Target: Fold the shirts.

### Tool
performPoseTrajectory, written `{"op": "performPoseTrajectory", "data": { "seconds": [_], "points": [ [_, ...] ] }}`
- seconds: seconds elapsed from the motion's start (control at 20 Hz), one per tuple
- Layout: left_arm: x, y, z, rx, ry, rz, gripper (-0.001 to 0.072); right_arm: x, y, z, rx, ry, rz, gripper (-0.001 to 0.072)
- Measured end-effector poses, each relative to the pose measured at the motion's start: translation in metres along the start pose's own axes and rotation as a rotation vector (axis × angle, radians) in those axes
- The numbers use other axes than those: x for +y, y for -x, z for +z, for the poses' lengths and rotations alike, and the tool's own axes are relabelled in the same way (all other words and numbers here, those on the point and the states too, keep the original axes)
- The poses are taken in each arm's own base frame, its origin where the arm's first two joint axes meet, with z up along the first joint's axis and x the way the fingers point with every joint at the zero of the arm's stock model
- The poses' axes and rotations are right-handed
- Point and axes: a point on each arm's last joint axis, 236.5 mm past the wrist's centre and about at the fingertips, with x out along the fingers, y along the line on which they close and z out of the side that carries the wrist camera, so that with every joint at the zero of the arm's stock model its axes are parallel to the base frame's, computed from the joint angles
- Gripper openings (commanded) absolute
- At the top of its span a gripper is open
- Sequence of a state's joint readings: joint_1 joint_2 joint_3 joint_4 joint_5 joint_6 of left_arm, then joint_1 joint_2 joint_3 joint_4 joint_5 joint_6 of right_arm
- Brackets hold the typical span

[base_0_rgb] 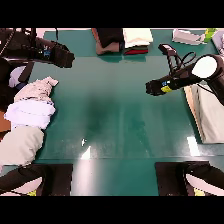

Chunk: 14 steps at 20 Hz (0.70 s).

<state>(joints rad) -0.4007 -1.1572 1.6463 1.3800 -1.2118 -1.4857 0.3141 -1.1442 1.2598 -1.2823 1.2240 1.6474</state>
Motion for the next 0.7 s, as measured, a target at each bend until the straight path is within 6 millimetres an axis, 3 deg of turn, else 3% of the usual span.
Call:
{"op": "performPoseTrajectory", "data": {
  "seconds": [0.1,0.2,0.25,0.45,0.55,0.7],
  "points": [
    [0.001,0.0,0.004,-0.016,-0.008,0.005,0.0031,0.0,0.0,0.0,-0.001,0.0,0.0,0.0017],
    [0.018,0.0,0.008,-0.031,-0.029,0.064,0.0492,0.0,0.0,0.0,-0.002,0.0,0.0,0.0017],
    [0.037,0.001,0.007,-0.026,-0.021,0.122,0.0529,0.0,0.0,0.0,-0.002,0.0,0.0,0.0017],
    [0.14,-0.007,-0.03,0.112,0.106,0.357,0.053,0.0,0.0,0.001,-0.002,0.0,0.0,0.0017],
    [0.191,-0.016,-0.064,0.224,0.194,0.438,0.053,0.0,0.0,0.001,-0.002,0.0,0.0,0.0017],
    [0.247,-0.037,-0.115,0.373,0.311,0.5,0.053,0.0,0.0,0.001,-0.002,0.0,0.0,0.0017]
  ]
}}
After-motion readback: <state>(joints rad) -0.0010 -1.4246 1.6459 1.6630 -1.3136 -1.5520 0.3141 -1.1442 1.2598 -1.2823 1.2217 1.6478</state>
